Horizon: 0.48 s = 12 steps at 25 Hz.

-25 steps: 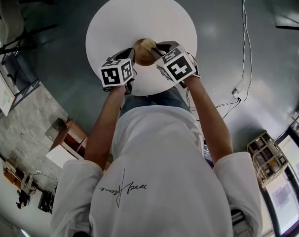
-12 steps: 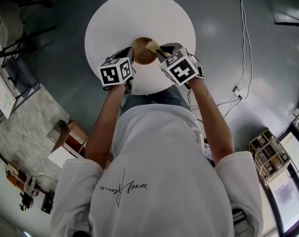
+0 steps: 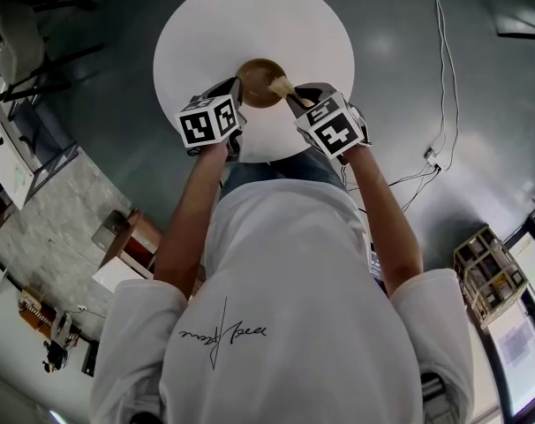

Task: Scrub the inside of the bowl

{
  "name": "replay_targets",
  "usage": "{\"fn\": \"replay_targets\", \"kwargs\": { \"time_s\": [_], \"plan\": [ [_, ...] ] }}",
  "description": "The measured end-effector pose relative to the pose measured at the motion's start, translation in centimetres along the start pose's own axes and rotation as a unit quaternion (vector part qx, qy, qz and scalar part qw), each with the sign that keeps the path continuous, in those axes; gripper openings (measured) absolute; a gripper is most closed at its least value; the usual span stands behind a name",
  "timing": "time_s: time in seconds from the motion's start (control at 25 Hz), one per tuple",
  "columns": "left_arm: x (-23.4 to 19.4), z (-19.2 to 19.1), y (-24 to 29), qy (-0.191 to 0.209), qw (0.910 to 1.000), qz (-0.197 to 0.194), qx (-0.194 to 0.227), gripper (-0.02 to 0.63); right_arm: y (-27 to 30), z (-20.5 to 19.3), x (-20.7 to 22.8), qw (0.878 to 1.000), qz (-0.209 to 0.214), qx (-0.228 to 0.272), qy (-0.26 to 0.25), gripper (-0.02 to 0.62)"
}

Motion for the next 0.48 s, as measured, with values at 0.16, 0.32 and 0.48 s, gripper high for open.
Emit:
{"fn": "replay_targets", "kwargs": {
  "time_s": [0.16, 0.32, 0.48],
  "plan": [
    [-0.3, -0.1, 0.0, 0.001, 1.0, -0.001, -0.006, 0.014, 0.4, -0.3, -0.7, 1.0, 0.004, 0.002, 0.011, 0.061],
    [-0.3, -0.2, -0.1, -0.001, 1.0, 0.003, -0.005, 0.014, 0.5, -0.6, -1.4, 1.0, 0.004, 0.007, 0.019, 0.061],
    [-0.3, -0.2, 0.2, -0.019, 0.9998, -0.003, -0.007, 0.014, 0.5, -0.8, -1.8, 0.999, -0.002, 0.012, 0.031, 0.061]
  ]
}}
Point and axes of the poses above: the fingertips, and each gripper's own axes: y forward along the fingers, x to its right, z out of its top, the point moved 10 cm from there along -y, backward along the fingers, and after that the axes turned 2 degrees about -x, right-handed, at the moved point
